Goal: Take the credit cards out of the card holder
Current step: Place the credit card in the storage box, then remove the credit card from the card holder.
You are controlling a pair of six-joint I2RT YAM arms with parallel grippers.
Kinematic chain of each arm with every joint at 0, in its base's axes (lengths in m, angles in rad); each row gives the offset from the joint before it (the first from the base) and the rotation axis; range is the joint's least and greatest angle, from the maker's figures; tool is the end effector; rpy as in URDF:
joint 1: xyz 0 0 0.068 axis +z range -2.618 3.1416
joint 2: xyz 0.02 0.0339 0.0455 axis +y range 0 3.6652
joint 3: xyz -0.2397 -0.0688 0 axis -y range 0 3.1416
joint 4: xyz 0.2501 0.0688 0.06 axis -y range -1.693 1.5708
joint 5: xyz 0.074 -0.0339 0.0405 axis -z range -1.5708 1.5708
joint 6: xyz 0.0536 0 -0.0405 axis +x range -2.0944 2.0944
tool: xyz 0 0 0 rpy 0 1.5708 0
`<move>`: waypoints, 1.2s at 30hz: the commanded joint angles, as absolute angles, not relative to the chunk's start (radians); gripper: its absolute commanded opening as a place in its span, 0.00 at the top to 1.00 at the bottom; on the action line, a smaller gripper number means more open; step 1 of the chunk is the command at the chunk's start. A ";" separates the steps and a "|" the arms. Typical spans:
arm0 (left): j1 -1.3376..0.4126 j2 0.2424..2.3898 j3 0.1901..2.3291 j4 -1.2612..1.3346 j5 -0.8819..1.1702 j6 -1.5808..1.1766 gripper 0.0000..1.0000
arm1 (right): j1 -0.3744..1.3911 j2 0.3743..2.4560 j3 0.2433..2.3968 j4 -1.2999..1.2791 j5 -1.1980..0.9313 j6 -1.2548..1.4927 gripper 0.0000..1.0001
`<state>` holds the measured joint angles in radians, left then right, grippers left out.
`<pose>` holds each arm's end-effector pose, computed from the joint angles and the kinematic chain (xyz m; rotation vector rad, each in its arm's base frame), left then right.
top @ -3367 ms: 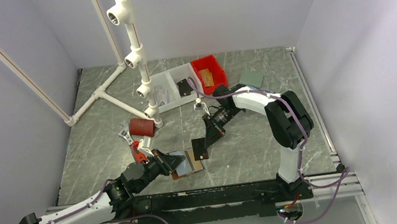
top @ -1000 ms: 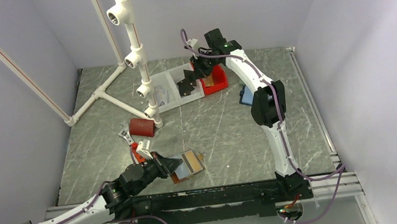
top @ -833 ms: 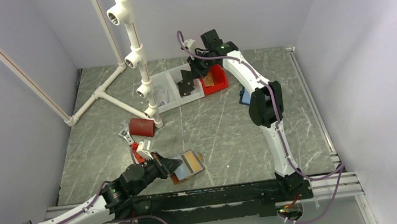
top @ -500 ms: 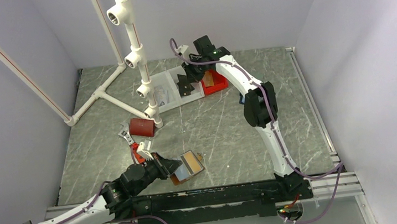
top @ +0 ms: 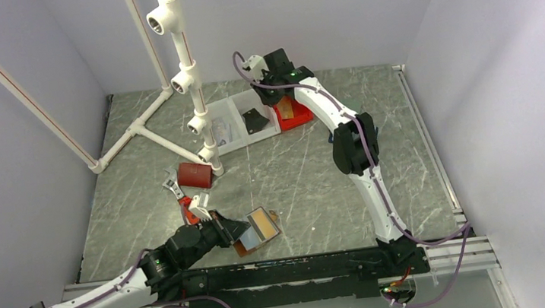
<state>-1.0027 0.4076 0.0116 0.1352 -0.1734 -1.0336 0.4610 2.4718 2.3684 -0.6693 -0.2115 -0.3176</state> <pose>0.1027 -0.1437 0.1347 -0.1661 2.0180 -1.2287 0.4906 0.2562 0.2079 -0.9857 2.1266 0.3186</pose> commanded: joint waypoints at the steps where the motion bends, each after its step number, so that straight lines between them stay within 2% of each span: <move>1: -0.999 0.425 0.053 0.192 -0.146 -1.032 1.00 | 0.463 2.335 2.372 -0.621 -0.177 -0.281 0.73; 4: -0.999 0.442 0.064 0.187 -0.135 -1.024 1.00 | 0.463 2.273 2.330 -0.639 -0.260 -0.274 0.68; 7: -0.999 0.459 0.081 0.173 -0.125 -1.016 1.00 | 0.463 2.159 2.190 -0.632 -0.378 -0.289 0.62; 14: -0.998 0.477 0.149 -0.034 -0.170 -1.045 1.00 | 0.462 1.786 1.725 -0.618 -0.710 -0.364 0.60; 20: -0.997 0.510 0.206 -0.169 -0.198 -1.062 1.00 | 0.468 1.586 1.400 -0.665 -0.947 -0.472 0.59; 25: -0.997 0.608 0.239 -0.092 -0.175 -1.029 1.00 | 0.468 1.493 1.232 -0.593 -0.977 -0.496 0.59; 36: -0.969 1.015 0.396 0.197 -0.069 -0.925 1.00 | 0.463 1.354 0.973 -0.487 -1.034 -0.659 0.59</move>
